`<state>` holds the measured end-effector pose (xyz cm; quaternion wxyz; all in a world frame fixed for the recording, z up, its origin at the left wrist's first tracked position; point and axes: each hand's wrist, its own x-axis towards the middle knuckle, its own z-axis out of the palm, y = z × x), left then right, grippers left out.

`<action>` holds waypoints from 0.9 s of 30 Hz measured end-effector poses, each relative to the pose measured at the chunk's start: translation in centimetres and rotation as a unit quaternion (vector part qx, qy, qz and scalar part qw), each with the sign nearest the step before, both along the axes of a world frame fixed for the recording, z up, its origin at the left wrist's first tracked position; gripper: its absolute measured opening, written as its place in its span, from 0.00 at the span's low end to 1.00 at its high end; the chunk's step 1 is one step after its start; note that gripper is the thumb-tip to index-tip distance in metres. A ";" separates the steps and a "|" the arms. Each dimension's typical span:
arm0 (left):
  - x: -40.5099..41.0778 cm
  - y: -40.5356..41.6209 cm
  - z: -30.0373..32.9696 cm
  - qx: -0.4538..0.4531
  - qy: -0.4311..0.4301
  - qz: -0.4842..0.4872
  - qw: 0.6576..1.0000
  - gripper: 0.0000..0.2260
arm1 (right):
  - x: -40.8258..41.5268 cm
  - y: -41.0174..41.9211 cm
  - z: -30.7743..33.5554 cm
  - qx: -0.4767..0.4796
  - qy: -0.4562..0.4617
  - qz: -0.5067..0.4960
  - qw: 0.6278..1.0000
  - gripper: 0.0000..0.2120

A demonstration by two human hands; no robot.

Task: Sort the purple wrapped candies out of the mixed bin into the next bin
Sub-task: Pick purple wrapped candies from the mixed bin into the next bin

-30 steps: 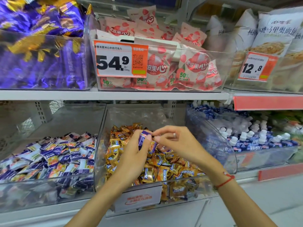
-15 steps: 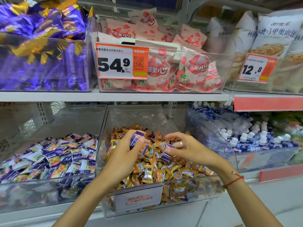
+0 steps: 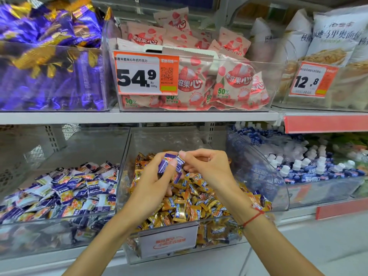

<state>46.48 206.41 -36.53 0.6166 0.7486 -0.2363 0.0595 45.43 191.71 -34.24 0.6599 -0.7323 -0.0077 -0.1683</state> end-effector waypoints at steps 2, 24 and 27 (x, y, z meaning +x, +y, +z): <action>-0.1 0.0 0.1 -0.010 -0.009 0.010 1.000 0.07 | 0.1 0.2 0.4 -0.017 -0.001 0.021 1.000 0.06; 0.6 1.4 1.1 -0.030 0.012 0.102 0.994 0.05 | 3.8 -2.5 -2.1 -0.518 0.082 0.016 0.851 0.03; 0.3 1.1 1.3 -0.031 0.001 0.104 0.994 0.06 | 3.7 -3.0 -2.9 -0.492 0.091 0.027 0.865 0.03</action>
